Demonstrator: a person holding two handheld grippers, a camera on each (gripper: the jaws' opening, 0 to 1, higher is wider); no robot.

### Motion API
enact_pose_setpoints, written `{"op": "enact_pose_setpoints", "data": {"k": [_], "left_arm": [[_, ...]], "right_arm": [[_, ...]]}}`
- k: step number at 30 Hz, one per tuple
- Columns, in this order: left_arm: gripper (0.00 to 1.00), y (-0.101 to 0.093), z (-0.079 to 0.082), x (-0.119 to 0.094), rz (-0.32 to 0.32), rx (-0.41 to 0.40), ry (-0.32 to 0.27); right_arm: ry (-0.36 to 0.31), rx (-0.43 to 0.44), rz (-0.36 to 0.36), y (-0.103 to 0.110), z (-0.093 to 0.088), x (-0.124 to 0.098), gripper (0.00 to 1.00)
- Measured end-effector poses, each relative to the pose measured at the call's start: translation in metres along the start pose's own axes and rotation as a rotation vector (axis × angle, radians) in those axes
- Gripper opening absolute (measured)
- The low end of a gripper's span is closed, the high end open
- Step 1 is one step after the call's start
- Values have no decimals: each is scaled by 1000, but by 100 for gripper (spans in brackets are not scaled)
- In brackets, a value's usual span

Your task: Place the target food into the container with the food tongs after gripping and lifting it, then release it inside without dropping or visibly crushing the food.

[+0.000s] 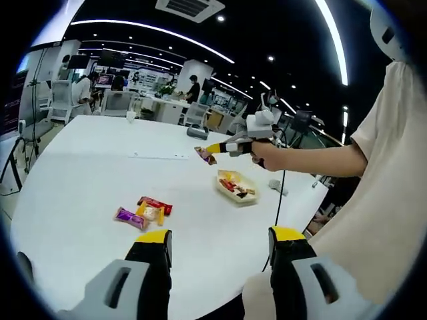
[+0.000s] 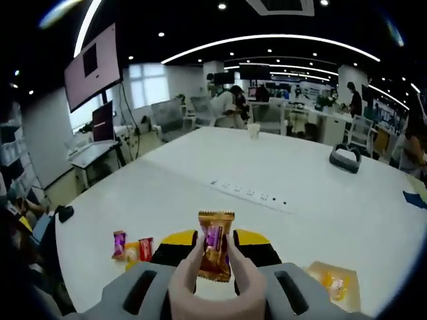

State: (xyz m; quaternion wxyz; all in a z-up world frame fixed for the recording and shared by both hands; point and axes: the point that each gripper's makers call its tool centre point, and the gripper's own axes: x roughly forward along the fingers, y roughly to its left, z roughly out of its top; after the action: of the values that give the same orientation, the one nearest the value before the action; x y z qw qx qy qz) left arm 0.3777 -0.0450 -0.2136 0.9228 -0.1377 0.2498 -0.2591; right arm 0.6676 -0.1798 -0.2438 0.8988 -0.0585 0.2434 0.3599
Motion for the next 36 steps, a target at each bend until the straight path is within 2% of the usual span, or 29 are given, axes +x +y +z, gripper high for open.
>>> {"op": "enact_pose_setpoints", "data": {"k": [6, 15, 21, 27, 36], "left_arm": [[58, -7, 1, 8, -28, 16, 11], [58, -16, 1, 18, -69, 36, 26], [58, -24, 3, 26, -95, 46, 31], [58, -29, 3, 31, -116, 56, 42], [58, -34, 5, 38, -137, 71, 51]], "right_arm": [[-12, 16, -38, -17, -1, -16, 20], [-31, 43, -121, -56, -2, -45, 20], [-29, 57, -170, -78, -10, -63, 19], [-35, 84, -209, -93, -18, -79, 19], [-63, 116, -264, -114, -18, -101, 19]]}}
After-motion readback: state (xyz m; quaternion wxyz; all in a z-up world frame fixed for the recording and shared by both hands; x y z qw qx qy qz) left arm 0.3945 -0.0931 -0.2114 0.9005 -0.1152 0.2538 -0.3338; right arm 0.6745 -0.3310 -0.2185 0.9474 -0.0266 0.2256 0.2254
